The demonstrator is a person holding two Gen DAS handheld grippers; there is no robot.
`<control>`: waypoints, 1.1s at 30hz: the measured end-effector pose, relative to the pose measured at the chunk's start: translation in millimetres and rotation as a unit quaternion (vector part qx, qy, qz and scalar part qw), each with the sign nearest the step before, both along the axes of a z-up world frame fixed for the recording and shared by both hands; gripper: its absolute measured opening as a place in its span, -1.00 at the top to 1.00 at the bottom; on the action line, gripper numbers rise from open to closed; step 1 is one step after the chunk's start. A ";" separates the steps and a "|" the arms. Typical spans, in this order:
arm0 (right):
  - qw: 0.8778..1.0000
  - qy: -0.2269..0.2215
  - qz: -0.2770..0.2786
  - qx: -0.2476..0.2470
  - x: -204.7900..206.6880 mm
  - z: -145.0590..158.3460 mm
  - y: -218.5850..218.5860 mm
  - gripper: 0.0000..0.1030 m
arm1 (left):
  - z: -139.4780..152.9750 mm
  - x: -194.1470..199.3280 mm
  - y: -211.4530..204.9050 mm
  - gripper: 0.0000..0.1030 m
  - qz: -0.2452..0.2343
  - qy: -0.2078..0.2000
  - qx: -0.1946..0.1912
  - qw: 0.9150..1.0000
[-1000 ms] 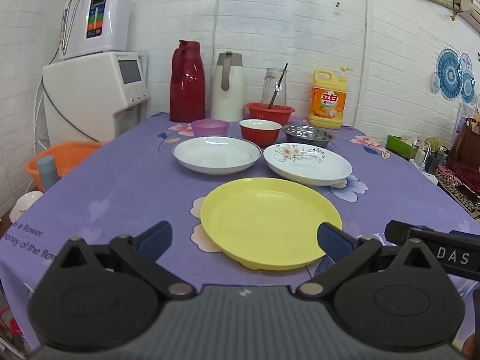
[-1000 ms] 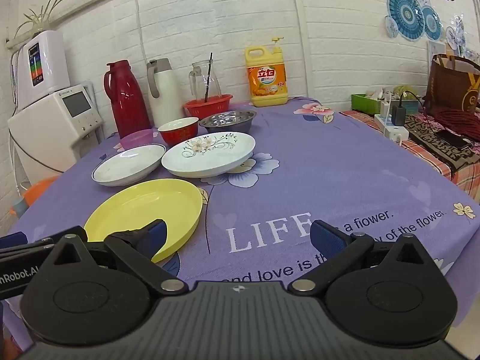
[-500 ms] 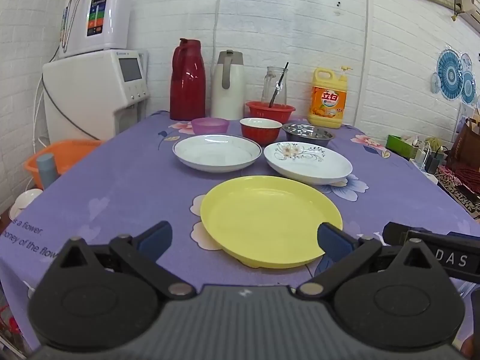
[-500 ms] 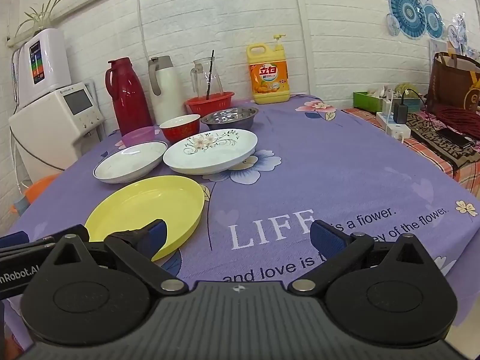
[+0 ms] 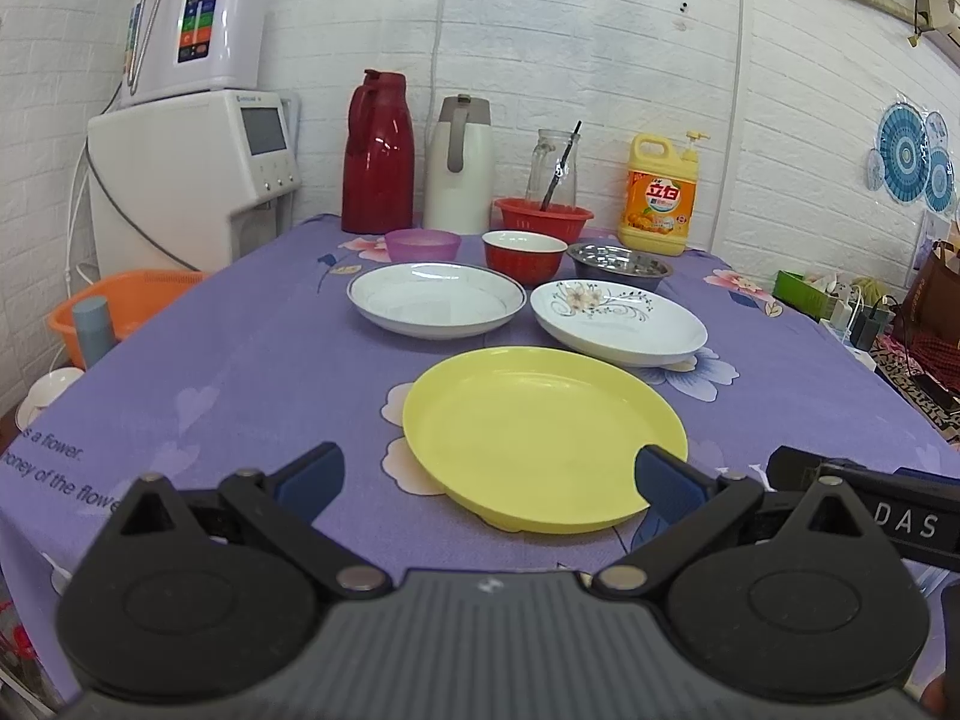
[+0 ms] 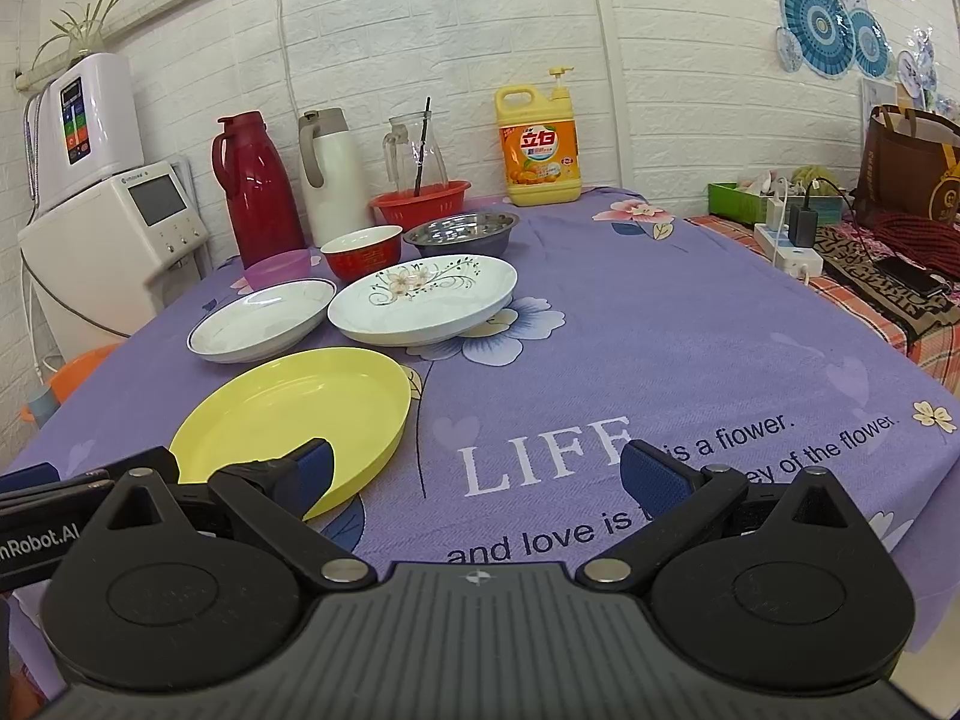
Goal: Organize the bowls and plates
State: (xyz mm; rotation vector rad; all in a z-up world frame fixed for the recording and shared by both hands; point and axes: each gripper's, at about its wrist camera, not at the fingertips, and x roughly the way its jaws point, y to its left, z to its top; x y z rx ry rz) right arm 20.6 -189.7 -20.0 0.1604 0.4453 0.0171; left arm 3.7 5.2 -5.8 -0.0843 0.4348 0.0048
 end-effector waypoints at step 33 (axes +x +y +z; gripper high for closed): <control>1.000 0.009 0.007 -0.003 3.5 -4.6 6.1 -1.00 | 2.2 0.7 2.7 -0.99 -0.001 0.003 -0.011 1.000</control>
